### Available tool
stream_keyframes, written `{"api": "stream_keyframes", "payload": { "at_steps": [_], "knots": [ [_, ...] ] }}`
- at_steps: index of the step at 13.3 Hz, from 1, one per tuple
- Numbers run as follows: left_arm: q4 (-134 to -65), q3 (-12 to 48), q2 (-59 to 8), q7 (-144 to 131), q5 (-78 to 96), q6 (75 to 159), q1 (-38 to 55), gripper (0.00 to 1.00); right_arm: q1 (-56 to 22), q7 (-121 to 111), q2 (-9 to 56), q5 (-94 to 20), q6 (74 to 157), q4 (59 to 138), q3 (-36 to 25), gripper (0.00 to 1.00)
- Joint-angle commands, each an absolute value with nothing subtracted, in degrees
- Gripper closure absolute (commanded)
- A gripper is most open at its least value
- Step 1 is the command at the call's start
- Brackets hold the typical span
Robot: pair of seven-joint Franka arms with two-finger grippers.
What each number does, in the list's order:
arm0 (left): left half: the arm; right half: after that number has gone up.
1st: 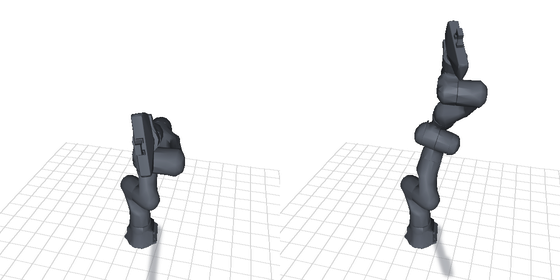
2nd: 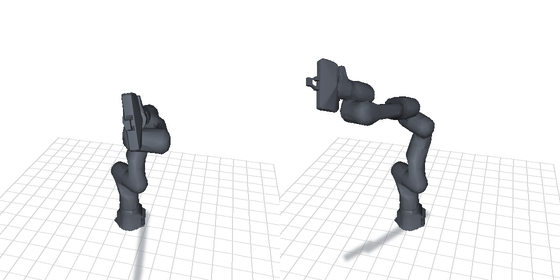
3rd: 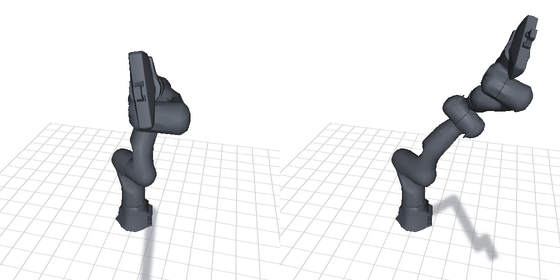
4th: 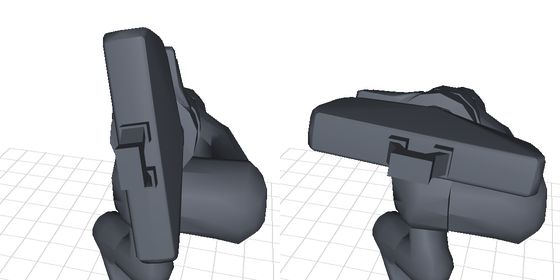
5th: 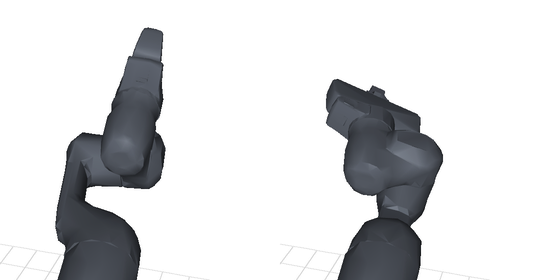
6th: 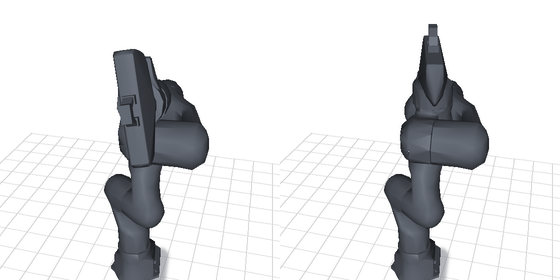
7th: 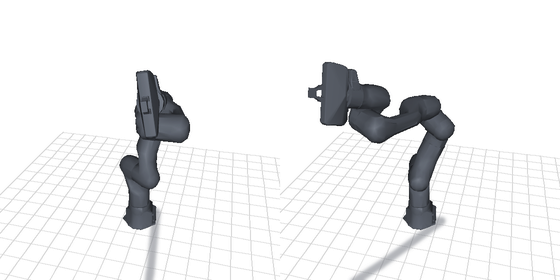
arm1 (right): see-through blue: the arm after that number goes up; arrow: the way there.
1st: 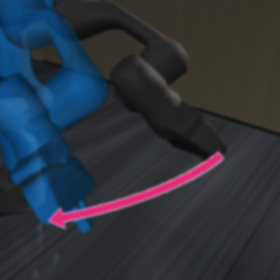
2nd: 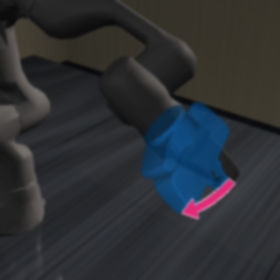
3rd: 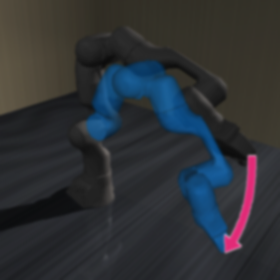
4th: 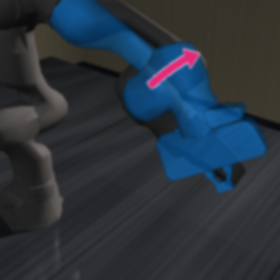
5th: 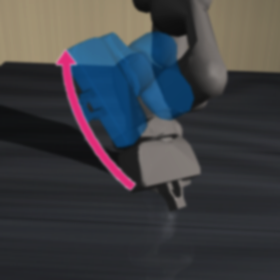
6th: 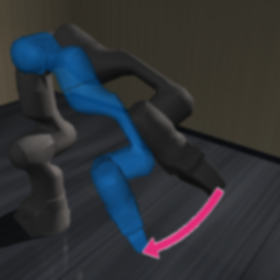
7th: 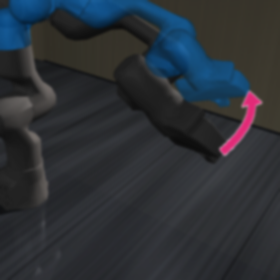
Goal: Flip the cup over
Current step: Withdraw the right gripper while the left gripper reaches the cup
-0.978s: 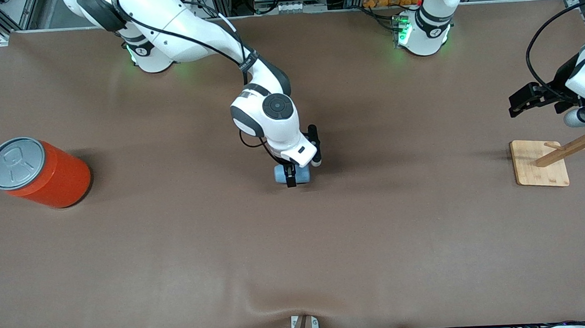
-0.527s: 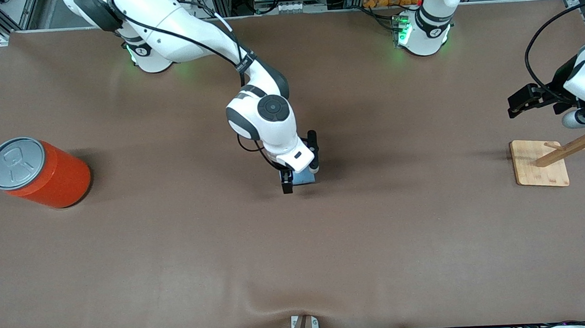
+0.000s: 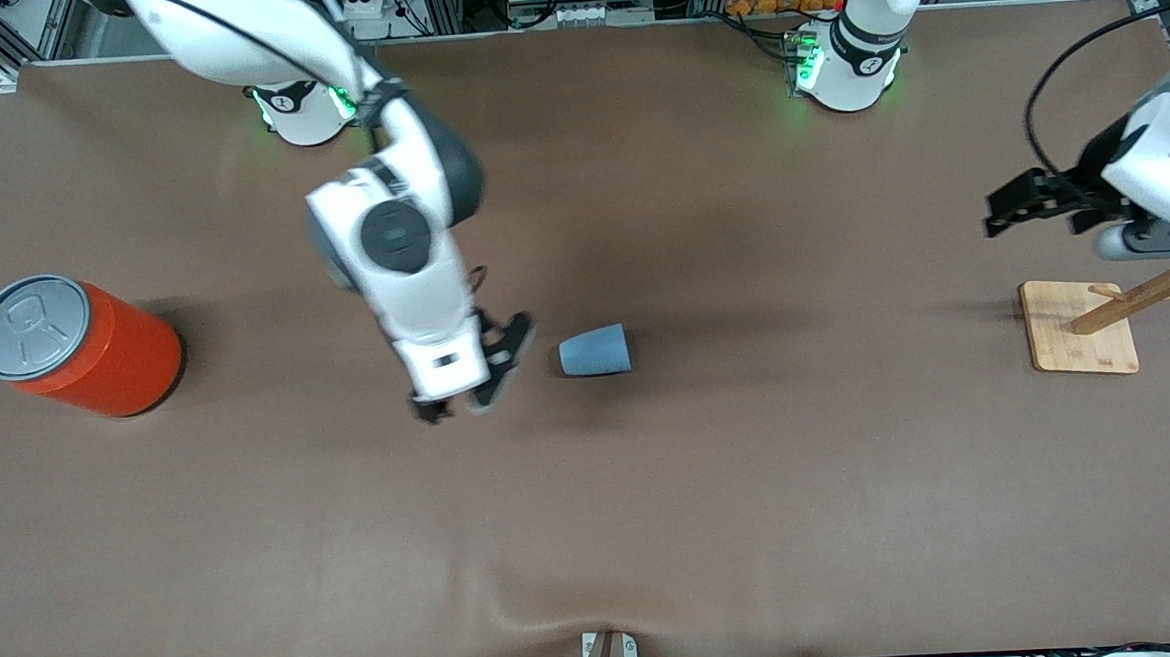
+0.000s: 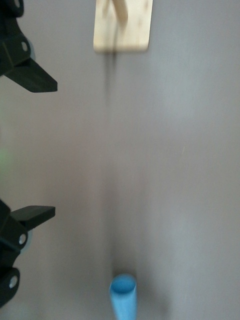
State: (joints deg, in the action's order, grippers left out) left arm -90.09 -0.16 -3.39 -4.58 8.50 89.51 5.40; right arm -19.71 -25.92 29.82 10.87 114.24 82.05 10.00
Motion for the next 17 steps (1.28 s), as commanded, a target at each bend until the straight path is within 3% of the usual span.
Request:
{"api": "stream_keyframes", "payload": {
  "at_steps": [1,3,7,9,12,17],
  "knots": [
    [-89.2,-0.3,-8.1,-4.8,19.2,88.9,5.5,0.0,-11.1,-25.1,27.4,7.2,112.9,82.4,11.5,0.0],
    [-89.3,-0.2,-11.7,-4.8,23.6,89.6,5.7,0.0,-6.7,-25.0,25.2,3.3,112.2,82.4,11.4,0.0],
    [-89.6,0.3,-21.1,-0.7,37.6,95.2,7.1,0.0,-1.4,-24.9,17.0,0.7,98.3,83.1,9.2,0.0],
    [-90.5,1.0,-24.4,2.6,44.0,96.7,7.3,0.0,-1.7,-24.8,12.9,0.4,93.3,84.5,5.0,0.0],
    [-98.9,5.3,-26.2,10.9,48.5,110.3,8.2,0.0,-1.4,-24.4,8.6,-4.1,88.4,87.2,-2.7,0.0],
    [-99.6,6.4,-39.3,33.4,73.8,112.3,9.4,0.0,-0.6,-8.4,2.3,-3.5,79.9,87.1,-3.7,0.0]
  ]
}}
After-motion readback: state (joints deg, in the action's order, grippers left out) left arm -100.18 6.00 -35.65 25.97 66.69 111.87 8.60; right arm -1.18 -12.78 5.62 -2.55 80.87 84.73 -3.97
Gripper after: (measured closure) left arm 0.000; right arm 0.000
